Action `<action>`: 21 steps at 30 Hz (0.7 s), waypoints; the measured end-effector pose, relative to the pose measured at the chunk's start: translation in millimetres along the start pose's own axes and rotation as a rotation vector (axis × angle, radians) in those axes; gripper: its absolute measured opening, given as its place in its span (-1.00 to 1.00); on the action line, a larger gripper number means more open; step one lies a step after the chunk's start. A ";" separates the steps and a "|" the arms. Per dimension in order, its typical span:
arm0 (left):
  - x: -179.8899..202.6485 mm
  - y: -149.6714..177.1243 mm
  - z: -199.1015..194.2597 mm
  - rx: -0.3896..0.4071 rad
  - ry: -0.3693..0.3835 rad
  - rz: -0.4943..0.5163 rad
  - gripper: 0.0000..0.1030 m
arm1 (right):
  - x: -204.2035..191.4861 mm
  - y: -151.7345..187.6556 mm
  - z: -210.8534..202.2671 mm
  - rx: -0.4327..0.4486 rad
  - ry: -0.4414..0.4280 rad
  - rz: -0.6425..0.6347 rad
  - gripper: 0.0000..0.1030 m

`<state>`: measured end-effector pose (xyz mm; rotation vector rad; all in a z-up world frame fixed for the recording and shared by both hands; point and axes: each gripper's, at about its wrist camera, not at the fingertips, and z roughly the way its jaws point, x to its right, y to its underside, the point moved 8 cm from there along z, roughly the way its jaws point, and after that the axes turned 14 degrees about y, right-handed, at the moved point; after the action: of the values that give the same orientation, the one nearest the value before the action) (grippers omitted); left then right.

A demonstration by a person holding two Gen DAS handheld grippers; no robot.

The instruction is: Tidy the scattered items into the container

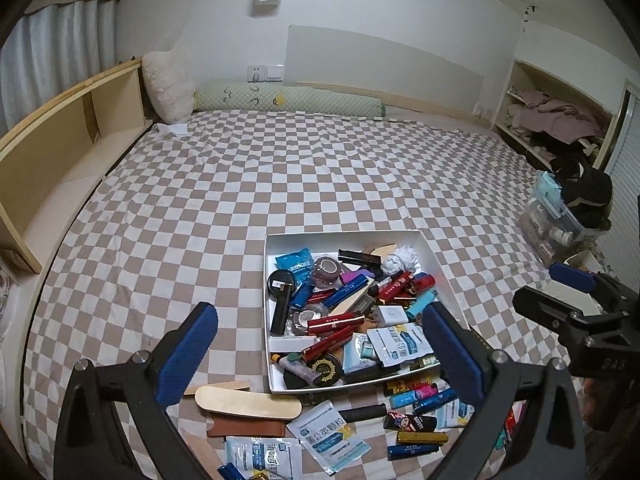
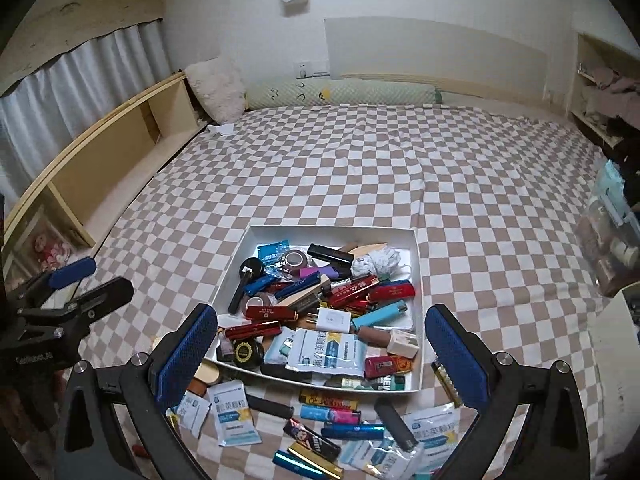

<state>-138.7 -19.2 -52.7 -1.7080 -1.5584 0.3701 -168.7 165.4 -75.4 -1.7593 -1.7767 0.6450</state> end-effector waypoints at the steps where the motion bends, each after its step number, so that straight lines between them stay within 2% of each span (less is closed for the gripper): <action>1: 2.4 0.8 -2.8 0.005 0.003 0.006 0.99 | 1.0 1.2 -3.5 0.007 0.001 -0.005 1.00; 8: 17.2 4.2 -20.3 0.027 -0.021 0.074 0.99 | 15.3 11.4 -25.7 0.042 -0.007 0.000 1.00; 21: 31.7 21.0 -48.6 0.061 0.019 0.085 0.99 | 47.5 30.4 -56.6 0.090 -0.004 0.033 1.00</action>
<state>-84.5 -5.1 -26.6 -1.7286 -1.4501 0.4393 -107.4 211.1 -52.2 -1.7313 -1.6974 0.7316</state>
